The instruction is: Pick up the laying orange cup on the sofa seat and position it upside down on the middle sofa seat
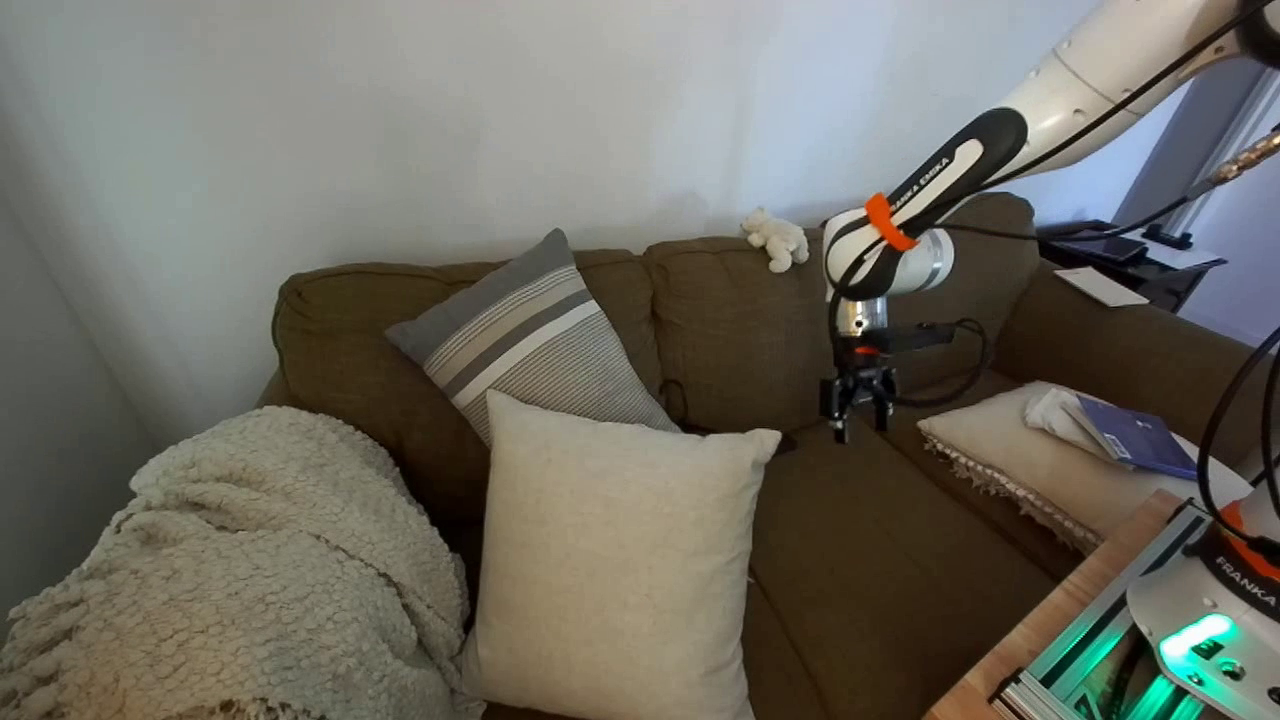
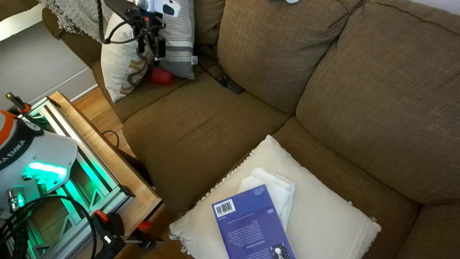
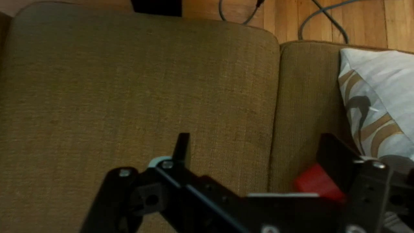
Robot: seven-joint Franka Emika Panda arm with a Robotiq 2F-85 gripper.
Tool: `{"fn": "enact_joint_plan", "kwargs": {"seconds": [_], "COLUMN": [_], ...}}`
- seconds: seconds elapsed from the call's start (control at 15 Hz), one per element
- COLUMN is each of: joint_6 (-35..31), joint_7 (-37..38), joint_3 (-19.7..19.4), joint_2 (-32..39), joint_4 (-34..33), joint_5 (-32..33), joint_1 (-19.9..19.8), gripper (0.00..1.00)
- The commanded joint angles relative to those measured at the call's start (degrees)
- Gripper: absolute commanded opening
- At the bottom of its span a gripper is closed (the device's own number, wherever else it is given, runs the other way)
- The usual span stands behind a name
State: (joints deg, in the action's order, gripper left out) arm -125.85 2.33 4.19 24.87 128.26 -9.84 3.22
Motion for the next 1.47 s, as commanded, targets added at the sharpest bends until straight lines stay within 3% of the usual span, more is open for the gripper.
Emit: {"fn": "enact_joint_plan", "kwargs": {"seconds": [0.0, 0.07, 0.13, 0.33, 0.6, 0.73, 0.87, 1.0, 1.07, 1.13, 1.27, 1.33, 1.4], "joint_6": [-13.5, -16.2, -12.1, -15.3, -28.6, -35.3, -40.2, -42.7, -40.2, -40.3, -40.3, -40.2, -40.5], "joint_7": [2.0, 0.6, 1.9, 1.9, 6.8, 6.2, 3.7, 1.0, -2.5, 2.7, -0.2, -0.8, 2.2], "joint_3": [3.9, 4.9, 3.6, 4.9, 3.3, 4.8, 9.7, 15.2, 18.5, 13.2, 16.6, 17.2, 15.7], "joint_2": [4.1, 4.6, 4.4, 5.6, 5.6, 8.3, 13.5, 19.8, 22.2, 15.9, 20.2, 21.3, 22.0], "joint_4": [3.5, 4.2, 2.3, 3.1, 5.1, 5.1, 2.8, 0.4, -0.7, 2.7, 0.9, 0.2, -0.9], "joint_5": [-8.0, -8.0, -5.5, -6.4, -10.0, -13.9, -20.2, -24.8, -25.2, -21.8, -23.0, -23.1, -23.8], "joint_1": [1.3, 1.7, 1.9, 2.4, 1.2, -1.4, -6.7, -13.3, -17.9, -10.7, -15.6, -16.8, -15.5], "gripper": [1.0, 1.0, 1.0, 1.0, 1.0, 1.0, 1.0, 1.0, 1.0, 1.0, 1.0, 1.0, 1.0]}}
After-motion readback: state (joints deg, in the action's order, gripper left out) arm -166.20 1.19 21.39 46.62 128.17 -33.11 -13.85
